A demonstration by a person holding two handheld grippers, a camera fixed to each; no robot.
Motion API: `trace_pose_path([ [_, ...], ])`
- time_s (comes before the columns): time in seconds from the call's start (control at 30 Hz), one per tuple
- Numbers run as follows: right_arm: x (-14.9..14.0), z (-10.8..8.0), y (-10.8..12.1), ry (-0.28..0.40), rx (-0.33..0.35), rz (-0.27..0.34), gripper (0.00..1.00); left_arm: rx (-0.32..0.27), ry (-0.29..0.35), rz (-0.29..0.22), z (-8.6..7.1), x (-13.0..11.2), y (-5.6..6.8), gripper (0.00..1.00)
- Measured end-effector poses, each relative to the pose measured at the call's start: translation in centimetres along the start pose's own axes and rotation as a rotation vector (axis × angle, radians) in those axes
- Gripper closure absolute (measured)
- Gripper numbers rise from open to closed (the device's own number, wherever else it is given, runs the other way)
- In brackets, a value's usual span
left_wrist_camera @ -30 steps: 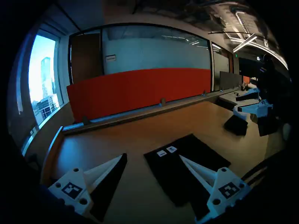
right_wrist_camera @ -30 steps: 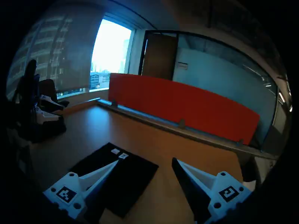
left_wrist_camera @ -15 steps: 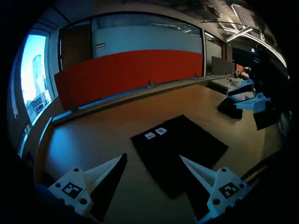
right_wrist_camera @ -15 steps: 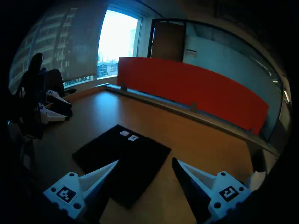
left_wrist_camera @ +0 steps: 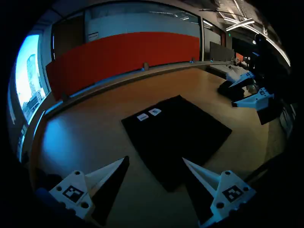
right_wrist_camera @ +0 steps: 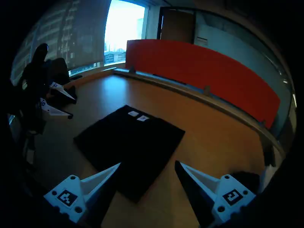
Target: Fold towel
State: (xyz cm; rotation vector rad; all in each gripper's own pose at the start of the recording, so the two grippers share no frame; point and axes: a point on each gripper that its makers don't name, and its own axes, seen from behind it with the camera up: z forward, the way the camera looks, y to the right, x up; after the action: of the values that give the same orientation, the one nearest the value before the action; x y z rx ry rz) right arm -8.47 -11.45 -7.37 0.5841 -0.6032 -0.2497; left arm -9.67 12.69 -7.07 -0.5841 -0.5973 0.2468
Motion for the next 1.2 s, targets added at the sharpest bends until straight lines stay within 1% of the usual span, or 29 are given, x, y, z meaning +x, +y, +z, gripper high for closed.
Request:
trace_pose_path([
  [0.2, -2.7, 1.2, -1.0, -0.061, 0.038, -0.006, 0.0, -0.038, -0.063, 0.009, 1.3, -2.3, 1.3, 0.08],
  [0.4, -5.0, 2.0, -2.1, -0.11, 0.07, -0.017, 0.0, -0.07, -0.124, 0.019, 2.4, -4.4, 2.2, 0.08],
  [0.6, -7.3, 2.6, -2.6, -0.165, 0.095, -0.017, 0.0, -0.091, -0.184, 0.041, 3.3, -6.6, 3.0, 0.08],
  [0.87, -9.4, 3.0, -2.9, -0.217, 0.117, -0.018, 0.0, -0.111, -0.229, 0.057, 4.3, -8.2, 3.6, 0.08],
  [1.0, -10.3, 3.2, -3.3, -0.239, 0.135, -0.016, 0.03, -0.121, -0.246, 0.061, 4.7, -8.7, 3.9, 0.08],
  [1.2, -10.6, 3.5, -3.5, -0.25, 0.148, -0.014, 0.06, -0.129, -0.259, 0.064, 5.2, -9.0, 4.0, 0.08],
])
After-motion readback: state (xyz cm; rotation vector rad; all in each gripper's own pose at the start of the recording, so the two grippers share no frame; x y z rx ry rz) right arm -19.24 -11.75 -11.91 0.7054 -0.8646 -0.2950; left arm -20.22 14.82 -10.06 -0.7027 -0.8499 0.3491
